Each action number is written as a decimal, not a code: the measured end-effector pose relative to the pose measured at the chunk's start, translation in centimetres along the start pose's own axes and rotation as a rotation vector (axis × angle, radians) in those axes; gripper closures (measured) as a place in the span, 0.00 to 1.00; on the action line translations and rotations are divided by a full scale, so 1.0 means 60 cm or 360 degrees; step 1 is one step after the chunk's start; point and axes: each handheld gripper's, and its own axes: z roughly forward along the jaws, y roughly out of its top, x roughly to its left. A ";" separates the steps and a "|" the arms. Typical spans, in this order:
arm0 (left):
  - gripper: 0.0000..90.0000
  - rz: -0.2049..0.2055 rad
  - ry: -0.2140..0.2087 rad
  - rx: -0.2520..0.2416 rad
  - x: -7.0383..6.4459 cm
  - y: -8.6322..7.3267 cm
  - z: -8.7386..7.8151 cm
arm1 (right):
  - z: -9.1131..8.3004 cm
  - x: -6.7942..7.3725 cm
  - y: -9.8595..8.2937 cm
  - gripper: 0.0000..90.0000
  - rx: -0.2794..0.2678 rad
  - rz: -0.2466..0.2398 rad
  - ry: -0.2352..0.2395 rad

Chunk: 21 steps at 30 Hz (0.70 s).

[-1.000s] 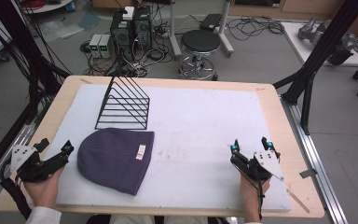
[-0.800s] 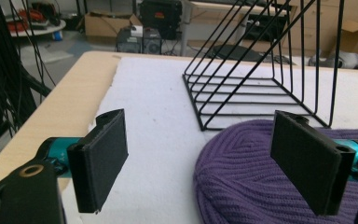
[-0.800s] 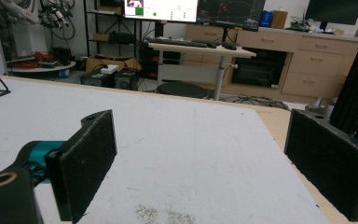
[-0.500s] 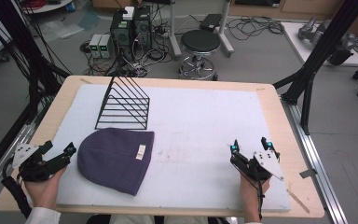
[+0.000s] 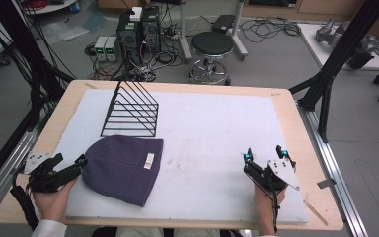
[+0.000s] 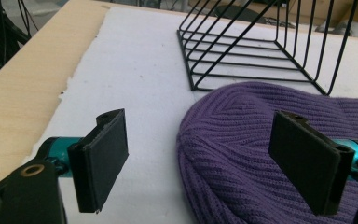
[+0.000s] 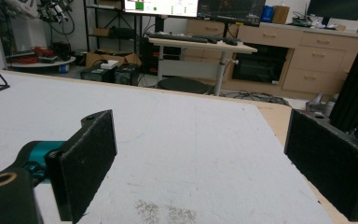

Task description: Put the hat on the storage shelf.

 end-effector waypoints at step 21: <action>0.23 0.0009 -0.0044 0.0226 -0.025 -0.031 0.019 | 0.000 0.000 -0.001 0.09 0.0017 -0.0001 -0.0013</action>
